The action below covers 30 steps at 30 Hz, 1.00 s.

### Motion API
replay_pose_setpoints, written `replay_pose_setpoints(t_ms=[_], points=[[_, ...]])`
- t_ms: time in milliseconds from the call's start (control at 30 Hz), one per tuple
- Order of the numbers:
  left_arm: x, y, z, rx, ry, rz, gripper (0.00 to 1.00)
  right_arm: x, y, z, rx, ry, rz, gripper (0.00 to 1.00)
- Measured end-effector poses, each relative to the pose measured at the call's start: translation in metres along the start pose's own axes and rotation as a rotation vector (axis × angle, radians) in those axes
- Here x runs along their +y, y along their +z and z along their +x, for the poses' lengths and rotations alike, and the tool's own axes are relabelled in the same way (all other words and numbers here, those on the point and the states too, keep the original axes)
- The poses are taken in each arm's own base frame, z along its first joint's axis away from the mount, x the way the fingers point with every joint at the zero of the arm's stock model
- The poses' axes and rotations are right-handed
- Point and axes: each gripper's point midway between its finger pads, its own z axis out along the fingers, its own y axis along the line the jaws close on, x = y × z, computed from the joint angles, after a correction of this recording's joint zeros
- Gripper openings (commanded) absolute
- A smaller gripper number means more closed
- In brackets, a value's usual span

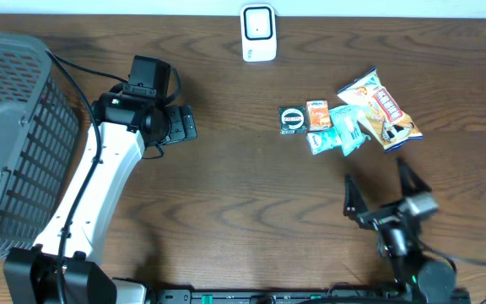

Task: Scan the item barcode
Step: 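Raise the right arm and reach toward the yellow snack bag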

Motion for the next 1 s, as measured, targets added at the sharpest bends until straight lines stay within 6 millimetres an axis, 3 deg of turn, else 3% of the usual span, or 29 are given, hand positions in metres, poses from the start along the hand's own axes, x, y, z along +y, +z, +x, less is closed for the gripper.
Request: replay_pose_setpoints(t_ms=[100,167,333,533,767,867,1000], points=[[0.000,0.000,0.000,0.000,0.000,0.000,0.98,0.007,-0.007,-0.059,-0.243,-0.045,-0.015,0.99],[0.000,0.000,0.000,-0.001,0.000,0.000,0.98,0.005,-0.015,-0.089,-0.364,-0.059,0.013,0.99],[0.000,0.000,0.000,-0.001,0.000,0.000,0.98,-0.010,-0.007,-0.115,-0.386,-0.060,0.112,0.99],[0.000,0.000,0.000,0.000,0.000,0.000,0.98,-0.012,0.047,-0.152,-0.276,-0.182,0.114,0.99],[0.000,0.000,0.000,0.002,0.000,-0.001,0.98,-0.008,0.140,-0.117,0.107,-0.168,-0.044,0.99],[0.000,0.000,0.000,0.001,0.000,-0.001,0.98,-0.011,0.164,-0.092,0.254,-0.129,-0.077,0.99],[0.000,0.000,0.000,0.001,0.000,-0.001,0.98,-0.015,0.181,-0.060,0.425,-0.086,-0.100,0.99]])
